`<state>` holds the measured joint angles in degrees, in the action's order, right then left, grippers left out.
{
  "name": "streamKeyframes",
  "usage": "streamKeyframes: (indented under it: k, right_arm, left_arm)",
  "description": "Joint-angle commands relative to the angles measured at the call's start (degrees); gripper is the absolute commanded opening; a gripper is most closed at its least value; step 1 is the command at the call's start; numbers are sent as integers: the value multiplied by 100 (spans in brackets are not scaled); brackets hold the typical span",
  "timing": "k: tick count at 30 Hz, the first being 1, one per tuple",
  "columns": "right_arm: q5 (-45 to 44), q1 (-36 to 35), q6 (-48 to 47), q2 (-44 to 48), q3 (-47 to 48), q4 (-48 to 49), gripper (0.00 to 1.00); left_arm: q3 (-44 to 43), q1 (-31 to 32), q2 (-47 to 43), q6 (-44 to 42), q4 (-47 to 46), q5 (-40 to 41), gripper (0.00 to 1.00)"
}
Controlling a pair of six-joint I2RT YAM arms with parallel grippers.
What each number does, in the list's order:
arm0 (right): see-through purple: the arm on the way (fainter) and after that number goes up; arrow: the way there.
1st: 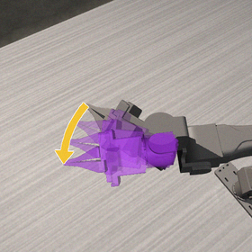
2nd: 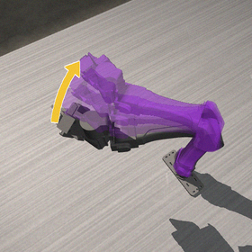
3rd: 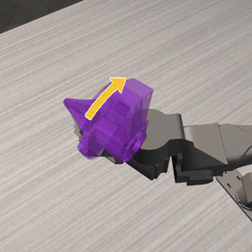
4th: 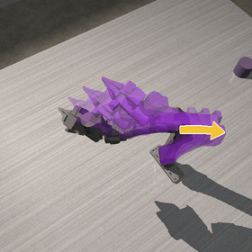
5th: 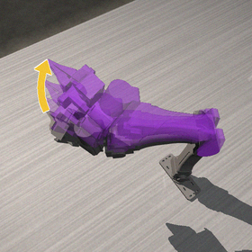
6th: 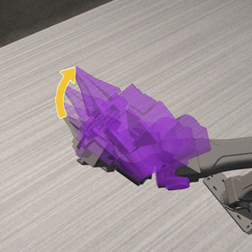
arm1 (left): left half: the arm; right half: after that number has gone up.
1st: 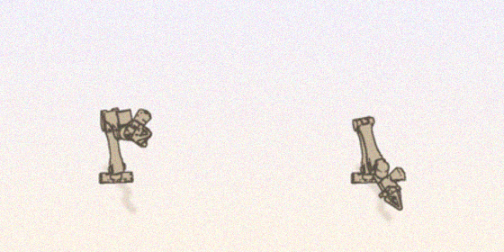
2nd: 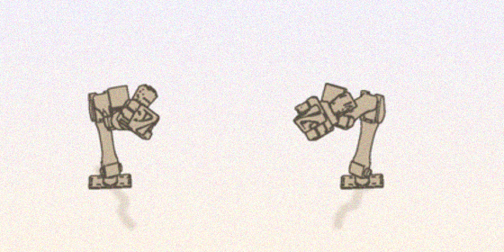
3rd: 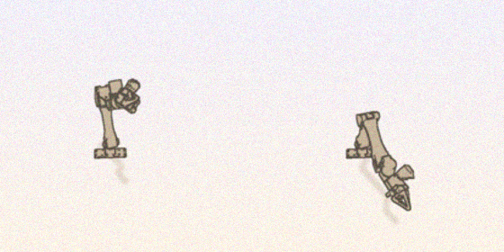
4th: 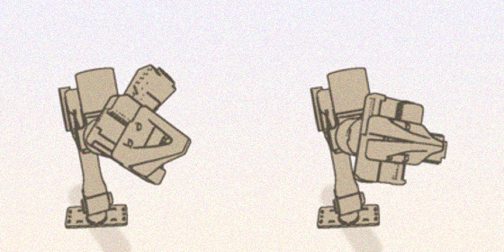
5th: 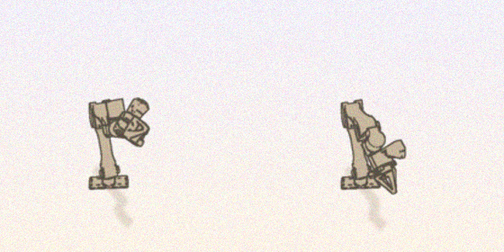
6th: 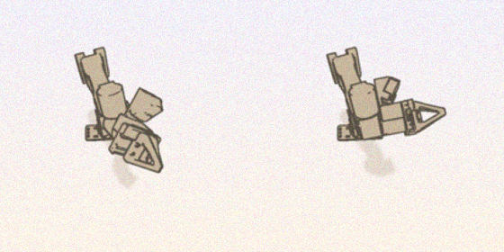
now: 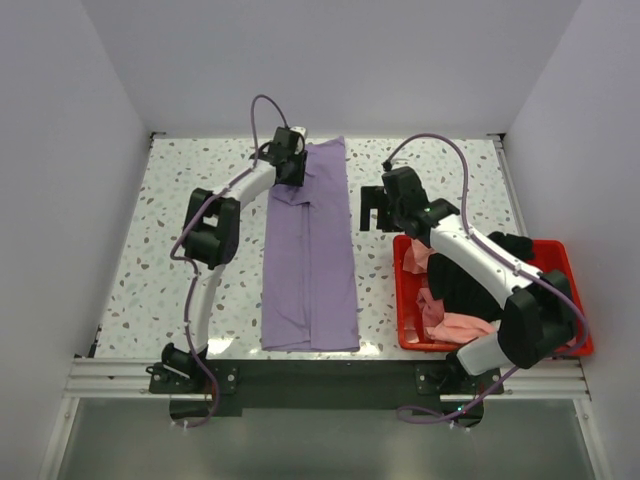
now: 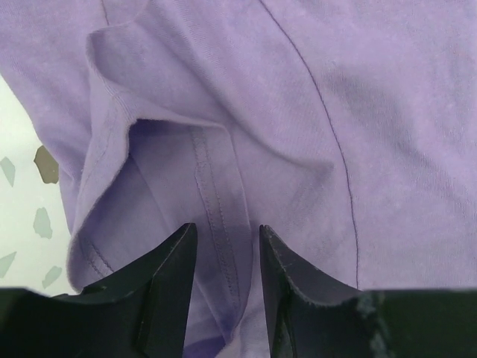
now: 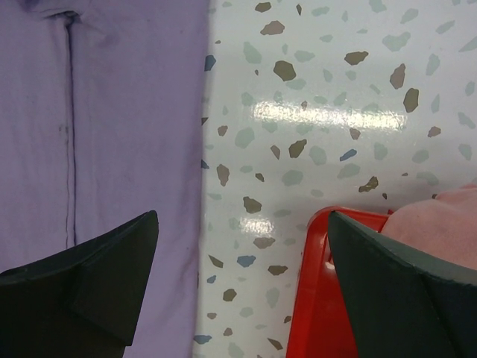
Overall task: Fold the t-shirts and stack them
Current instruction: Fold the tshirt
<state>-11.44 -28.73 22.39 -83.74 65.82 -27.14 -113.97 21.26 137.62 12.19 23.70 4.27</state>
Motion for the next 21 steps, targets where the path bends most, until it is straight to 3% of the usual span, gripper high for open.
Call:
streamKeyframes:
  k: [1,7,9,13,21]
  right_arm:
    - [19,43,-68,-45,-43,103,99]
    - [-34,96,-104,-177,10,51,99]
    - [-25,113,-104,-177,10,50,99]
    - [-16,140,-104,-177,10,50,99]
    - [63,157,-95,-274,18,51,99]
  left_arm:
    - [24,54,-42,-155,-15,38,42]
    - [103,63,-86,-199,-41,3,18]
    - [138,63,-104,-251,-41,65,15]
    - [182,63,-148,-252,3,223,0]
    - [709,28,-683,46,-279,610,0]
